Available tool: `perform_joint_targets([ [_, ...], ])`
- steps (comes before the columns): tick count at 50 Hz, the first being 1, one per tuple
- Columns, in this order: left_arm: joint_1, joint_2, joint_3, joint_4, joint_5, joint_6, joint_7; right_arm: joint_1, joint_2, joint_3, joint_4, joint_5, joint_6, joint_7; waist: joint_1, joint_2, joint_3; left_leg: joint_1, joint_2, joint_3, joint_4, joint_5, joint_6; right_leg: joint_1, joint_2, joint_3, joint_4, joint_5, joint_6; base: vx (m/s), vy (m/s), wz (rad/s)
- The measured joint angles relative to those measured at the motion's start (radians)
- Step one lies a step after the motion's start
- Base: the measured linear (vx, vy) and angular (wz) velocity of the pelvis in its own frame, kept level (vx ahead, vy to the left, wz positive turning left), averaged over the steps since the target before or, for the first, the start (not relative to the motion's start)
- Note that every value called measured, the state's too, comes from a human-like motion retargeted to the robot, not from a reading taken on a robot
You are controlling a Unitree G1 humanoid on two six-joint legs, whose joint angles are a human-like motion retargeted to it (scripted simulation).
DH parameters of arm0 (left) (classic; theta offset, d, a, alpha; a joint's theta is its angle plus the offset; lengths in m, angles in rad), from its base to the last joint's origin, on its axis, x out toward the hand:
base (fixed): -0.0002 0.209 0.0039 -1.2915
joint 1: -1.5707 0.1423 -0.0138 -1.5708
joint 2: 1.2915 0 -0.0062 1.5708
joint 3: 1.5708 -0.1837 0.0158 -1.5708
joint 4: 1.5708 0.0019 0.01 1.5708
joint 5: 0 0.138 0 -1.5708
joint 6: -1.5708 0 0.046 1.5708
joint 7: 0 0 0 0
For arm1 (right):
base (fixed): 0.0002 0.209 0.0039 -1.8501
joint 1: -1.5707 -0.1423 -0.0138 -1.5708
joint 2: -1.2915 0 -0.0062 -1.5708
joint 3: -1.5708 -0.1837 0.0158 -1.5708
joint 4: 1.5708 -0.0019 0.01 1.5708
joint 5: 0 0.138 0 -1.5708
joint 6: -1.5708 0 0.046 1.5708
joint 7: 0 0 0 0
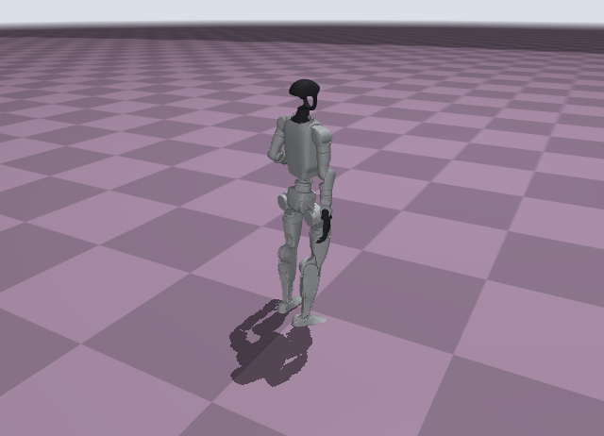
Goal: Upper body actions
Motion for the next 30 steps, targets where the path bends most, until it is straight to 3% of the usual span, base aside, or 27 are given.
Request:
perform_joint_targets([
  [5,-0.024,-0.006,-0.045,0.303,-0.003,0.057,-0.153,0.010,0.001,0.007,0.007,-0.014,0.001,0.016,-0.001,-0.009,0.003,-0.004,0.000,-0.017,0.002,0.005,0.001,0.006,-0.006,-0.014,-0.001,-0.002,0.006,0.00,-0.01,0.08],
  [9,-0.093,-0.025,-0.074,0.586,0.016,0.222,-0.219,0.014,0.003,0.012,0.008,-0.018,0.009,0.028,-0.008,-0.014,0.002,-0.012,-0.002,-0.035,0.003,0.010,0.001,0.010,-0.009,-0.030,-0.002,-0.003,0.008,0.00,-0.02,0.23],
  [12,-0.172,-0.053,-0.087,0.851,0.041,0.360,-0.177,0.016,0.004,0.013,0.004,-0.019,0.021,0.040,-0.002,-0.017,0.002,-0.015,-0.003,-0.042,0.005,0.012,0.002,0.014,-0.009,-0.037,-0.004,-0.004,0.008,0.00,0.00,0.00],
  [16,-0.305,-0.083,-0.048,1.296,0.088,0.462,-0.079,0.009,0.010,0.011,0.002,-0.033,0.061,0.062,0.009,-0.024,0.001,-0.017,-0.006,-0.050,0.006,0.014,0.003,0.018,-0.011,-0.044,-0.005,-0.005,0.009,0.00,0.00,0.00],
  [18,-0.336,-0.097,-0.031,1.435,0.070,0.522,-0.151,0.002,0.016,0.013,0.000,-0.044,0.081,0.073,0.009,-0.029,0.002,-0.017,-0.007,-0.054,0.007,0.014,0.003,0.020,-0.011,-0.047,-0.006,-0.006,0.008,0.00,0.00,0.00],
  [20,-0.318,-0.110,-0.057,1.453,0.005,0.560,-0.352,-0.008,0.020,0.018,-0.006,-0.058,0.095,0.082,0.003,-0.031,0.005,-0.017,-0.008,-0.056,0.007,0.014,0.003,0.021,-0.011,-0.050,-0.006,-0.006,0.006,0.00,0.00,0.00],
  [22,-0.294,-0.123,-0.081,1.453,-0.084,0.550,-0.569,-0.012,0.021,0.023,-0.017,-0.073,0.096,0.084,-0.016,-0.034,0.005,-0.021,-0.003,-0.070,0.014,0.012,-0.009,0.019,-0.019,-0.062,-0.006,-0.005,0.007,-0.01,-0.03,0.50],
  [23,-0.283,-0.136,-0.077,1.453,-0.115,0.538,-0.633,-0.011,0.022,0.022,-0.024,-0.078,0.094,0.083,-0.047,-0.047,0.001,-0.026,0.008,-0.102,0.027,0.007,-0.042,0.020,-0.045,-0.088,-0.007,-0.006,0.012,0.00,-0.02,1.02],
  [25,-0.260,-0.159,-0.033,1.443,-0.148,0.537,-0.602,-0.010,0.024,0.024,-0.034,-0.080,0.088,0.079,-0.080,-0.050,-0.005,-0.031,0.009,-0.130,0.033,0.002,-0.053,0.019,-0.056,-0.116,-0.008,-0.008,0.014,0.00,-0.01,0.68],
  [30,-0.234,-0.168,0.015,1.398,-0.226,0.410,-0.385,-0.005,0.026,0.029,-0.034,-0.047,0.080,0.068,-0.011,-0.036,0.003,-0.019,-0.004,-0.066,0.011,0.009,-0.009,0.021,-0.013,-0.059,-0.010,-0.010,0.003,0.01,0.01,-0.54],
])
